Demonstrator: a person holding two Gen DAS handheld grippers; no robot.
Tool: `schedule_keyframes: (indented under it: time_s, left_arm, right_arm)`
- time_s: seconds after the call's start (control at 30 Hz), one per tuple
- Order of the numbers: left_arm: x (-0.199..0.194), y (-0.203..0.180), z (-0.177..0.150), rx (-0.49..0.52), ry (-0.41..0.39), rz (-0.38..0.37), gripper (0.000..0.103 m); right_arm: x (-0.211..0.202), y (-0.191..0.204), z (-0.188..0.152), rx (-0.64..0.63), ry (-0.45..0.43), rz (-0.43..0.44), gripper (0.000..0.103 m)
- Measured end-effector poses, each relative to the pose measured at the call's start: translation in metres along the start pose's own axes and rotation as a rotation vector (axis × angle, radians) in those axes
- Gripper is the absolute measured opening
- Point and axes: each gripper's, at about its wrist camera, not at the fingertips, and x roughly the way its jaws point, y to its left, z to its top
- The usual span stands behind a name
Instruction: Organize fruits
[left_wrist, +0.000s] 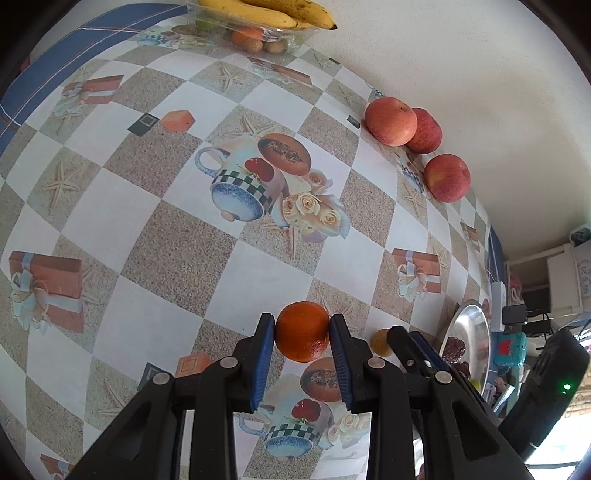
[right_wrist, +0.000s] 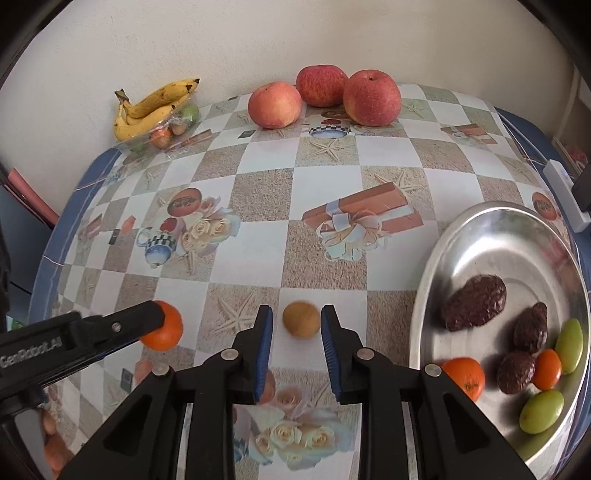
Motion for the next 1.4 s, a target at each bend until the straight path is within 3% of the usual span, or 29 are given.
schedule_keyframes:
  time_s: [0.23,0.47,0.7,0.93,1.1,1.4]
  left_arm:
    - [0.003,-0.001,0.004,-0.003,0.007,-0.012,0.032]
    - [-0.002,-0.012,-0.005,0.021,0.006,-0.025,0.032]
    - [-0.002,-0.059,-0.034,0.146,0.033,-0.093,0.033]
    - [0.016,-0.122,-0.072,0.319,0.091,-0.171,0.033]
    - [0.028,-0.149,-0.09,0.372,0.144,-0.255,0.035]
    - [0.031,-0.133,-0.088,0.331,0.156,-0.213,0.04]
  right_arm:
    - [0.025,0.002,-0.003,-0.022,0.074,-0.037,0.027]
    - [0.003,-0.011,-0.007,0.055,0.036,0.018,0.027]
    - [-0.045,-0.043,-0.012,0.158,-0.028,0.02,0.027]
    - [-0.071,-0.096,-0.029,0.27,-0.045,-0.069,0.027]
    - [-0.082,-0.129,-0.041,0.33,-0.059,-0.11,0.027]
    - [-0.085,-0.144,-0.048,0.373,-0.056,-0.106,0.028]
